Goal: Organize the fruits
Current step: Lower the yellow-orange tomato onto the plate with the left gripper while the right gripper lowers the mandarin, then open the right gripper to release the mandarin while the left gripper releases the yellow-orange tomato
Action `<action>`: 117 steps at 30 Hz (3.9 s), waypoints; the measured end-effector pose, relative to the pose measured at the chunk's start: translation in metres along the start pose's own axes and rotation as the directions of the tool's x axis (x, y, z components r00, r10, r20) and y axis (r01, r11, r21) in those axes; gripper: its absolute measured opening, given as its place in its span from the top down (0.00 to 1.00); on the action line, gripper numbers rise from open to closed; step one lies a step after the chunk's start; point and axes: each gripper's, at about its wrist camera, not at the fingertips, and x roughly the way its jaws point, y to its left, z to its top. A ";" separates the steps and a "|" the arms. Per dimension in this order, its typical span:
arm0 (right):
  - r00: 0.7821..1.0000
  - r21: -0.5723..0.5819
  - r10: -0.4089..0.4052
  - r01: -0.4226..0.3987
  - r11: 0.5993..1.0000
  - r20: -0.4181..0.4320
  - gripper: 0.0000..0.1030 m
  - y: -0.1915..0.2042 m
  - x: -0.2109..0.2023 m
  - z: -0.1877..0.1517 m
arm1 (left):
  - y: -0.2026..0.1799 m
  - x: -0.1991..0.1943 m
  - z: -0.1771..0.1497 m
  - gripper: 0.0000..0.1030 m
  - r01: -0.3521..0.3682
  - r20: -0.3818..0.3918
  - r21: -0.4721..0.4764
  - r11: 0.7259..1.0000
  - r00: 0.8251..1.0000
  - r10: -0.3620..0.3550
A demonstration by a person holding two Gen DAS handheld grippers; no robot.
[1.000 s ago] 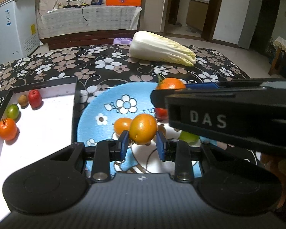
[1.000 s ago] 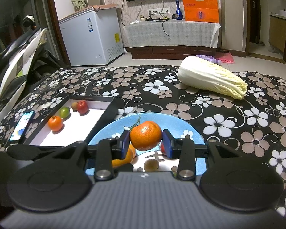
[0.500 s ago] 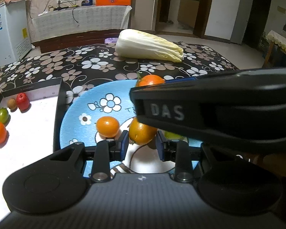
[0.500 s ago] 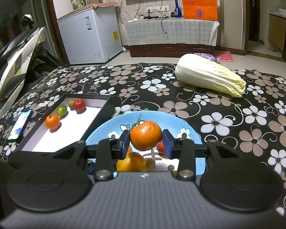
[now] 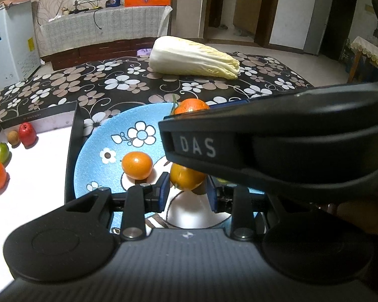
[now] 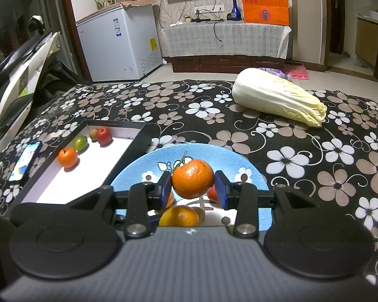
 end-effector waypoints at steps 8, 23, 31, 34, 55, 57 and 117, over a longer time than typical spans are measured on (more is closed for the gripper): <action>1.000 0.000 -0.006 0.006 1.000 -0.007 0.61 0.000 0.003 -0.001 | 0.003 -0.007 0.002 0.65 0.013 0.026 -0.001 1.000 1.000 -0.013; 1.000 0.002 -0.018 0.018 1.000 -0.020 0.60 0.001 0.010 0.000 | 0.013 -0.010 0.002 0.65 -0.018 0.024 -0.023 1.000 1.000 0.018; 1.000 0.007 -0.017 0.017 1.000 -0.027 0.61 0.001 0.013 0.000 | 0.015 -0.011 0.001 0.65 -0.025 0.022 -0.029 0.999 0.999 0.026; 1.000 0.012 -0.014 0.014 1.000 -0.026 0.61 0.001 0.013 0.000 | 0.015 -0.011 0.001 0.65 -0.026 0.023 -0.030 0.999 0.999 0.026; 0.999 0.029 -0.025 0.026 0.999 -0.027 0.60 0.000 0.019 0.001 | 0.022 -0.017 0.001 0.65 -0.026 0.025 -0.052 0.998 0.999 0.027; 0.999 0.037 -0.025 0.026 0.999 -0.023 0.60 0.000 0.019 0.001 | 0.023 -0.018 0.001 0.65 -0.027 0.025 -0.056 0.998 0.999 0.029; 0.999 0.046 0.009 -0.011 0.999 0.038 0.58 0.011 0.017 0.007 | 0.050 -0.030 0.001 0.64 -0.071 0.039 -0.109 0.991 0.996 0.076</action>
